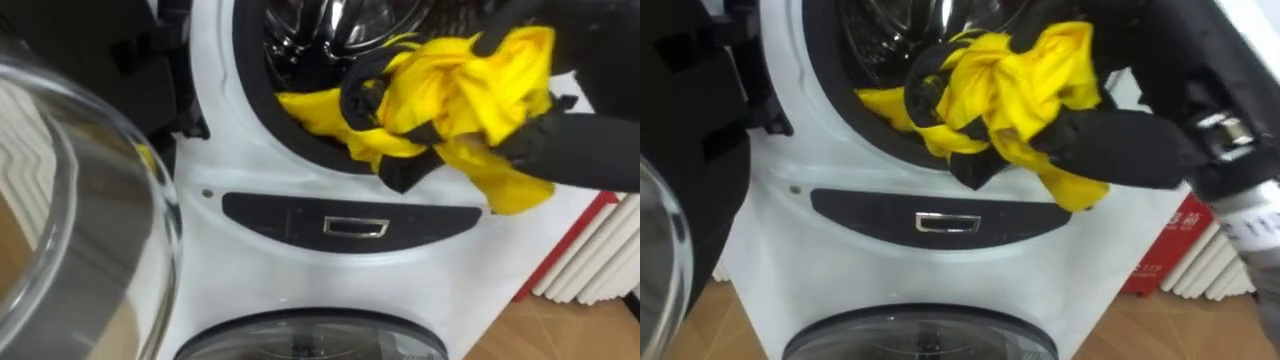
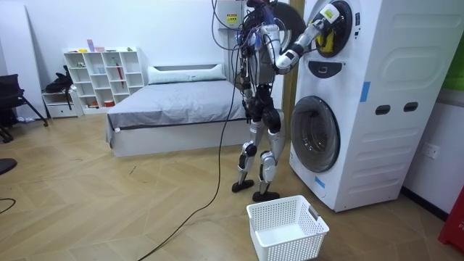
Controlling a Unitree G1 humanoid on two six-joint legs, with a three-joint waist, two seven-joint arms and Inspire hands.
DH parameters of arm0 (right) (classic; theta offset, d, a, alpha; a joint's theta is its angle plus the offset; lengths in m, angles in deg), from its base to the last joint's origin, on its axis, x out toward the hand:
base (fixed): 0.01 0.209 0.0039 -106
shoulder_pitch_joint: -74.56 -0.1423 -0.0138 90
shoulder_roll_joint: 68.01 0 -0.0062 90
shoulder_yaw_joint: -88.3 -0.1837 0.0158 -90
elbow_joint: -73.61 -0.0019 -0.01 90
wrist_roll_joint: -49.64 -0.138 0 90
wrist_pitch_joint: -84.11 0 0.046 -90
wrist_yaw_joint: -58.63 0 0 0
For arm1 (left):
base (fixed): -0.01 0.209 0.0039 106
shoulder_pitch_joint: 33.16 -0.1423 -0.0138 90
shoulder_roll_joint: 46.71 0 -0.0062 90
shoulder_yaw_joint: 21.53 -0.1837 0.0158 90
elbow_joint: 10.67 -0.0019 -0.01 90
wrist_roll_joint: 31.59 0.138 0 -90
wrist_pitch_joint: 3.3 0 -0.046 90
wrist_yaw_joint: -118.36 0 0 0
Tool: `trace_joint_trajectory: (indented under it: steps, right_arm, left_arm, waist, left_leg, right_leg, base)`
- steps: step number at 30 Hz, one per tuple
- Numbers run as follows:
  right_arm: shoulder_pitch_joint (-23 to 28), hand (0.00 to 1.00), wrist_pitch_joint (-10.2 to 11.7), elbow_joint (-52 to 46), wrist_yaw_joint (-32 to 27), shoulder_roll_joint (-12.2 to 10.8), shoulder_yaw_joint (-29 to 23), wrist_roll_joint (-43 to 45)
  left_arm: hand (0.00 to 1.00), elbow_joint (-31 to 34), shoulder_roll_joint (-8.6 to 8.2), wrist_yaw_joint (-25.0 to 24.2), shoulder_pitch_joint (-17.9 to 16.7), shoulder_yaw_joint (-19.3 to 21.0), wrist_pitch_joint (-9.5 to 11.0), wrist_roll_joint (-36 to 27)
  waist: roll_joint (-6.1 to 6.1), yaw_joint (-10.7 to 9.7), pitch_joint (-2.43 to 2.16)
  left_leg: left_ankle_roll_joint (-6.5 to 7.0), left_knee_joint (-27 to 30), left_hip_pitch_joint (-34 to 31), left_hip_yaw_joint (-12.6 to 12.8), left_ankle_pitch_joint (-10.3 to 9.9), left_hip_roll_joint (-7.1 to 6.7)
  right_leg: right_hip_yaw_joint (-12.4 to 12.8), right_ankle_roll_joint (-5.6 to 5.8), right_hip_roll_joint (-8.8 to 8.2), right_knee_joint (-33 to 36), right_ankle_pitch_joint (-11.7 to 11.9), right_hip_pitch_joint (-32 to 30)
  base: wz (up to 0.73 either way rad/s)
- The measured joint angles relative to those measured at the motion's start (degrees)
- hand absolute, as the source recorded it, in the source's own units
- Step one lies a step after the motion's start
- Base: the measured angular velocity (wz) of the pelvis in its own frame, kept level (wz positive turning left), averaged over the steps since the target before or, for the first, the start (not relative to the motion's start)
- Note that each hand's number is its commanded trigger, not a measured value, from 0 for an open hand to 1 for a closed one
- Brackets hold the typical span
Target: Pick clothes from washing machine
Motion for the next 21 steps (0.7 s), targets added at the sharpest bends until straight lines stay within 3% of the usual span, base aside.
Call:
trace_joint_trajectory:
  steps: [6,9,12,17,21]
  right_arm:
    - [6.0,1.0,0.6,0.3,0.0,0.0,-2.5,-3.2]
    - [9.0,1.0,0.8,0.9,-0.1,0.0,-4.6,-3.1]
    - [10.7,1.0,0.8,2.5,-0.1,0.0,-5.5,-3.1]
    - [11.9,1.0,0.7,3.7,0.0,-0.1,-5.4,-3.3]
    - [13.5,1.0,0.4,5.4,1.0,-0.1,-5.5,-3.2]
  left_arm:
    - [0.0,-0.7,-0.05,0.1,0.1,1.5,0.3,0.1]
    - [0.0,-0.8,-0.12,0.5,0.3,3.6,0.5,1.0]
    - [0.0,-1.8,0.1,0.5,0.6,3.5,0.4,1.0]
    - [0.0,-2.0,0.99,-0.7,4.0,2.0,0.4,1.0]
    - [0.0,-2.0,2.28,-1.3,6.3,0.9,0.4,0.4]
  waist:
    - [-0.01,-1.5,0.1]
    - [-0.14,-1.6,0.1]
    - [0.06,-4.5,0.38]
    - [0.23,-6.3,0.98]
    - [0.11,-9.3,0.98]
  left_leg:
    - [-0.21,-0.1,0.4,1.7,-0.1,0.18]
    - [-0.65,0.0,0.4,4.7,-0.7,0.65]
    - [-0.93,0.8,0.5,6.7,-0.9,1.06]
    - [-1.0,1.0,1.1,14.5,-0.9,1.23]
    - [-1.19,1.0,0.5,17.7,-1.0,1.16]
  right_leg:
    - [1.6,-0.05,0.5,0.2,0.0,-0.6]
    - [4.4,-0.4,1.55,1.0,0.2,-1.8]
    - [5.4,-0.81,2.1,0.9,0.8,-2.0]
    - [12.0,-0.93,4.17,0.8,2.7,-4.1]
    - [15.6,-0.82,5.29,1.0,3.2,-5.7]
  base:
    - [-0.15]
    - [-0.48]
    - [-0.39]
    - [-0.71]
    - [-0.52]
